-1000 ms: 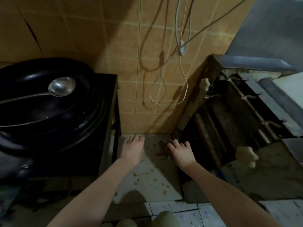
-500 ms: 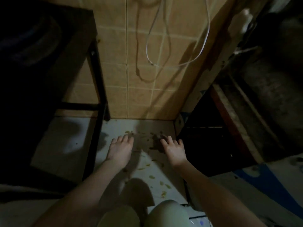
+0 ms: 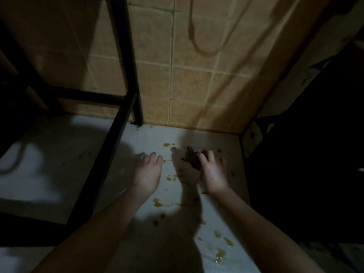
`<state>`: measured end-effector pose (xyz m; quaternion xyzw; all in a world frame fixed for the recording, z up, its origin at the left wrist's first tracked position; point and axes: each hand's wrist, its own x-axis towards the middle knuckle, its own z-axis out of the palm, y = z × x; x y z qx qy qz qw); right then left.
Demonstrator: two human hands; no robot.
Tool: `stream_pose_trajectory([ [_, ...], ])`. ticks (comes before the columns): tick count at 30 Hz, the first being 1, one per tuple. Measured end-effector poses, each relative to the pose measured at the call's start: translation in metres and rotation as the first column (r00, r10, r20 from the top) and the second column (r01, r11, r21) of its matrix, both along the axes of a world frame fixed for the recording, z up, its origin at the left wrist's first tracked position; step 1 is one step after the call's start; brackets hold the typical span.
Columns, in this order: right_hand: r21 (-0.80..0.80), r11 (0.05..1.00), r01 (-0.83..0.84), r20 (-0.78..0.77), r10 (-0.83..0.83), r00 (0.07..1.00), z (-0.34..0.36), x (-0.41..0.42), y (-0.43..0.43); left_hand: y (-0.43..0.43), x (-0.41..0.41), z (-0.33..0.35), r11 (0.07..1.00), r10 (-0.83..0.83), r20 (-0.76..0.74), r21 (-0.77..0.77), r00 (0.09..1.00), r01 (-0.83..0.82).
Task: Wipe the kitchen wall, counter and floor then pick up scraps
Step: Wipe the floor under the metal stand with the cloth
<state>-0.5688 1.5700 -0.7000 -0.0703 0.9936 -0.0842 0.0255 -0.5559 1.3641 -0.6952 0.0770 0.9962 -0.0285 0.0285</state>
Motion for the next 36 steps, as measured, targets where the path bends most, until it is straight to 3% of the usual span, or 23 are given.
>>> stream_pose_trajectory([
  [7, -0.013, 0.999, -0.047, -0.076, 0.045, 0.996, -0.029, -0.026, -0.031, -0.023, -0.001, -0.030, 0.995, 0.101, -0.057, 0.029, 0.993, -0.099],
  [11, -0.097, 0.995, -0.032, -0.101, 0.022, 0.995, -0.044, -0.048, -0.049, -0.033, -0.011, -0.041, 0.996, 0.073, -0.167, -0.045, 0.983, -0.081],
  [20, -0.285, 0.959, 0.001, -0.084, -0.026, 0.996, -0.076, -0.106, -0.076, -0.045, -0.028, -0.076, 0.989, 0.148, 0.015, -0.016, 0.989, -0.147],
  [24, -0.213, 0.976, 0.046, 0.005, -0.046, 0.999, -0.092, -0.128, -0.086, -0.047, -0.028, -0.087, 0.988, 0.144, -0.006, -0.048, 0.990, -0.144],
  [28, -0.086, 0.996, 0.004, 0.106, 0.005, 0.994, -0.112, -0.128, -0.098, -0.055, -0.026, -0.108, 0.994, 0.092, 0.078, -0.060, 0.993, -0.088],
  [31, 0.088, 0.988, -0.129, 0.092, 0.121, 0.988, -0.128, -0.125, -0.107, -0.056, -0.026, -0.112, 0.995, 0.072, 0.151, -0.076, 0.986, -0.061],
  [36, 0.151, 0.977, -0.150, 0.062, 0.143, 0.988, -0.133, -0.132, -0.102, -0.052, -0.030, -0.115, 1.000, -0.002, 0.139, -0.018, 0.990, 0.005],
])
